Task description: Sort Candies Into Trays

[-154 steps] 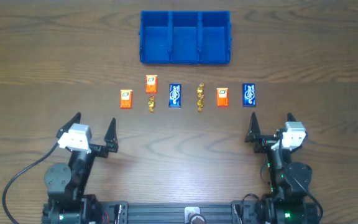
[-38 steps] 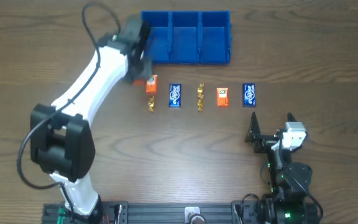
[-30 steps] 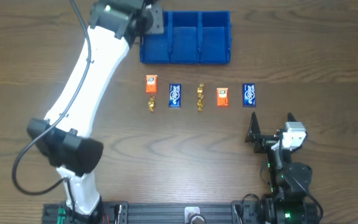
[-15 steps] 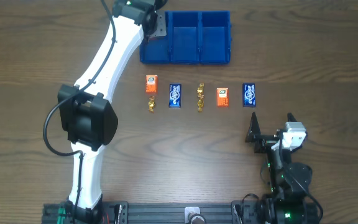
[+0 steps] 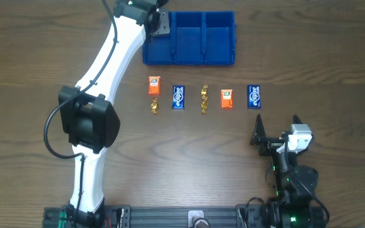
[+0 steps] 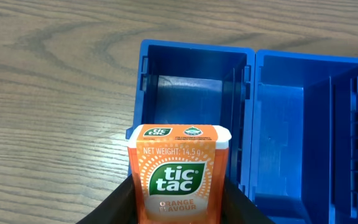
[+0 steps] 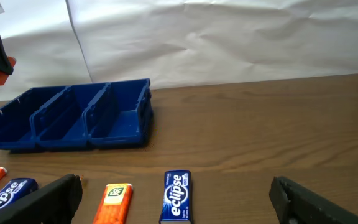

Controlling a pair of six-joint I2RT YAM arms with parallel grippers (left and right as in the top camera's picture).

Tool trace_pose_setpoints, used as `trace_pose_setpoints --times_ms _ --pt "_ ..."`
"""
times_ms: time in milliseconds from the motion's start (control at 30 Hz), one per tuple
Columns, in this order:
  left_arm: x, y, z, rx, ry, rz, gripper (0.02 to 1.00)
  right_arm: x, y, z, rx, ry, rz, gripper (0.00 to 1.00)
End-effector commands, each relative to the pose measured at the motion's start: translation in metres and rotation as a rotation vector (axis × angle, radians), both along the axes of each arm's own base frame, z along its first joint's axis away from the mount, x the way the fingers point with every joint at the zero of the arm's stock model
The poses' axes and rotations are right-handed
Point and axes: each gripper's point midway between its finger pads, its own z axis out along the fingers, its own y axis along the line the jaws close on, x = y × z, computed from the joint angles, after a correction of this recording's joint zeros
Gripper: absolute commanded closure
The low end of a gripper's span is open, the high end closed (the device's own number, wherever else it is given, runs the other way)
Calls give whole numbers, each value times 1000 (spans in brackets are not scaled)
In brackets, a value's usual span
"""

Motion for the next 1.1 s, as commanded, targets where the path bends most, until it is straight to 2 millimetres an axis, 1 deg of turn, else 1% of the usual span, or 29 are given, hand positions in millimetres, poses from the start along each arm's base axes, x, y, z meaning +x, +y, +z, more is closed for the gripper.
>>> trace_pose_setpoints --times_ms 33,233,367,533,567,600,633,667,700,800,833,900,1000,1033,1100 --pt "3 3 2 12 -5 -20 713 0 0 -2 -6 3 0 3" --pt "-3 3 -2 14 23 -20 702 0 0 -2 -6 3 0 1" --pt "-4 2 -2 11 26 -24 621 0 0 -1 -6 3 0 3" --pt "-5 -2 -2 12 26 -31 610 0 0 -2 -6 3 0 1" --pt "-6 -2 -3 11 26 -31 546 0 0 -2 -6 3 0 3" --pt "-6 -3 -3 9 28 -33 437 0 0 -2 -6 3 0 1" --pt "-6 -3 -3 6 30 -35 255 0 0 -1 -6 3 0 1" --pt "-7 -4 -3 3 32 -37 215 0 0 -2 -6 3 0 1" --pt "-8 -5 -4 -1 37 -41 25 0 0 -2 -6 3 0 1" --pt "-11 -10 -3 -22 49 -55 18 0 0 -2 -6 3 0 1" --pt "-14 -11 0 -25 49 -52 18 0 0 -2 -6 3 0 3" --pt "-20 -15 13 -34 39 -57 18 0 0 -2 -6 3 0 1" --pt "-43 -24 41 -56 38 -53 18 0 0 -2 -6 3 0 1" --pt "-57 -27 49 -60 55 -49 18 0 0 -2 -6 3 0 3" --pt "-83 -30 57 -54 88 -40 18 0 0 -2 -6 3 0 1"
